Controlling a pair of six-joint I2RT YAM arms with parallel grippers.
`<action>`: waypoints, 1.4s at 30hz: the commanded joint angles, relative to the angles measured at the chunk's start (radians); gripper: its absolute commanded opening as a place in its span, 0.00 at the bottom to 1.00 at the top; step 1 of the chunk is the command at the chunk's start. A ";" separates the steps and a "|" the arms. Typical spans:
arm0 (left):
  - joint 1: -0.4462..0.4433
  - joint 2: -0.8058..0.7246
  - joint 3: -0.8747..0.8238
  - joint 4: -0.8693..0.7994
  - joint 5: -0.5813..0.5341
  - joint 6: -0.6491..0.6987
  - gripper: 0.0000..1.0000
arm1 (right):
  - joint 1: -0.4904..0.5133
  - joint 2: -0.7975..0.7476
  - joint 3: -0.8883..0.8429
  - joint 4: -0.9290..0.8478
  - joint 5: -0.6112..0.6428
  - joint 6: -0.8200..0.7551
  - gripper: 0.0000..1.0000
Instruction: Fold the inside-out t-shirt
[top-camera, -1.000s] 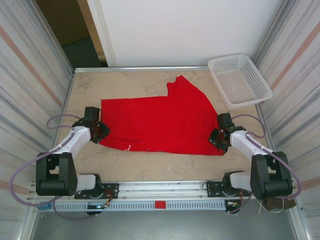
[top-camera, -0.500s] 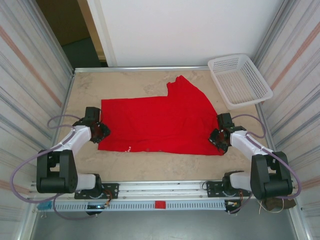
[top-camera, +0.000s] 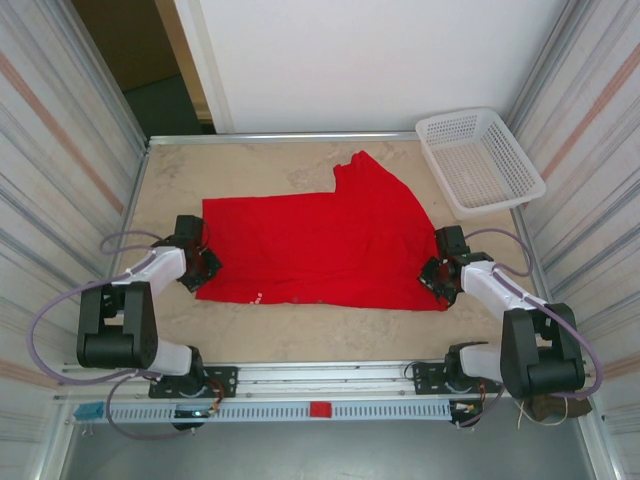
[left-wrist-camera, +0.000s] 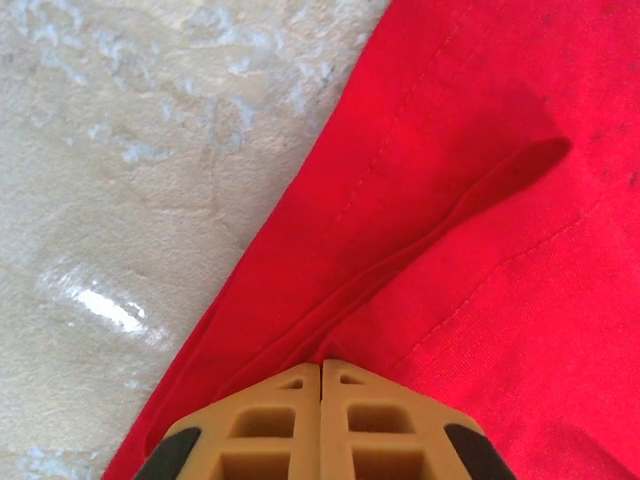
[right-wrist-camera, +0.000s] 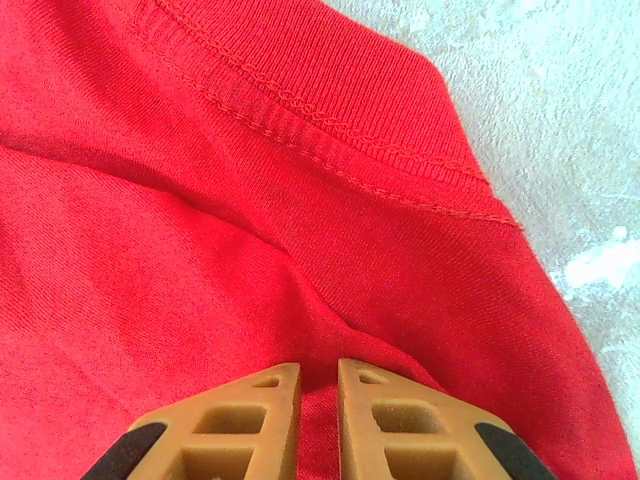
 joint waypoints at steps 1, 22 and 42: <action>-0.002 0.000 -0.002 0.002 -0.030 0.010 0.00 | -0.006 -0.022 -0.007 -0.031 0.020 0.009 0.16; 0.000 0.093 0.264 0.005 0.010 -0.021 0.00 | -0.009 0.003 -0.012 -0.020 0.031 0.006 0.16; 0.019 -0.207 -0.023 -0.091 0.032 -0.038 0.52 | -0.013 0.013 -0.012 -0.011 0.039 0.008 0.16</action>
